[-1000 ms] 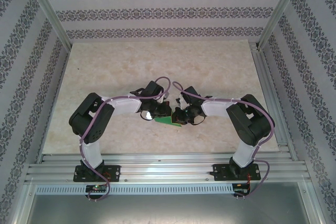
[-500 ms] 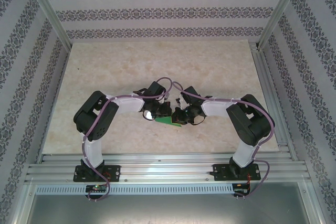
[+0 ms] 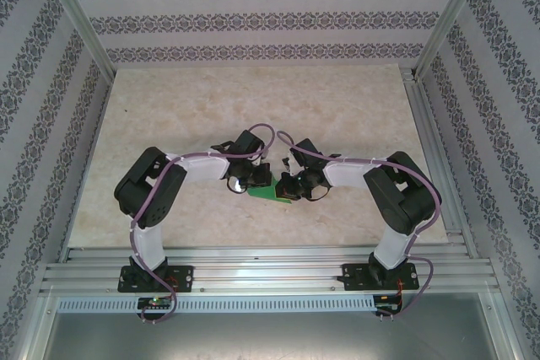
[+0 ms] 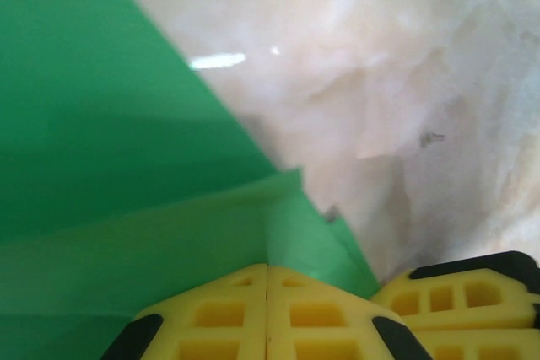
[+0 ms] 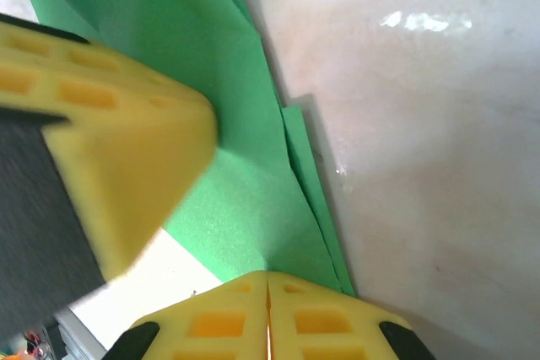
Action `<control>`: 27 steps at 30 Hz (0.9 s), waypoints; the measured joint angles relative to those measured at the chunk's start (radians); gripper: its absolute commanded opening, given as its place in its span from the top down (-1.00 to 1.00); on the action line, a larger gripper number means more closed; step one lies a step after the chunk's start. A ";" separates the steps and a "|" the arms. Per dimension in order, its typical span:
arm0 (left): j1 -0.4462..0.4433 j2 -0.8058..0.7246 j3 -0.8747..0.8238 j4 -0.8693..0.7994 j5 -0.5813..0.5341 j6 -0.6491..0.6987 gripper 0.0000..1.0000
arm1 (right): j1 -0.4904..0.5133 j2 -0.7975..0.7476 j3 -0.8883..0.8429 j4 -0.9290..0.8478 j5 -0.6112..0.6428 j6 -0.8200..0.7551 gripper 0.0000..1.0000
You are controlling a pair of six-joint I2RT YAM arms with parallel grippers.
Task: Fold a paper plane with a square sheet of paper (fold left side to right side)
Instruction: Fourth fold the wing at the center of the table.
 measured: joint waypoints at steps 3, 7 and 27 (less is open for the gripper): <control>0.038 -0.023 -0.027 -0.005 -0.011 0.011 0.83 | 0.000 0.000 0.000 0.000 0.000 0.000 0.85; 0.070 -0.037 -0.045 -0.006 -0.016 0.026 0.83 | 0.000 0.001 0.000 0.001 0.000 0.000 0.85; 0.277 -0.170 -0.093 -0.034 -0.044 0.093 0.84 | 0.000 0.005 0.008 -0.002 0.000 -0.003 0.85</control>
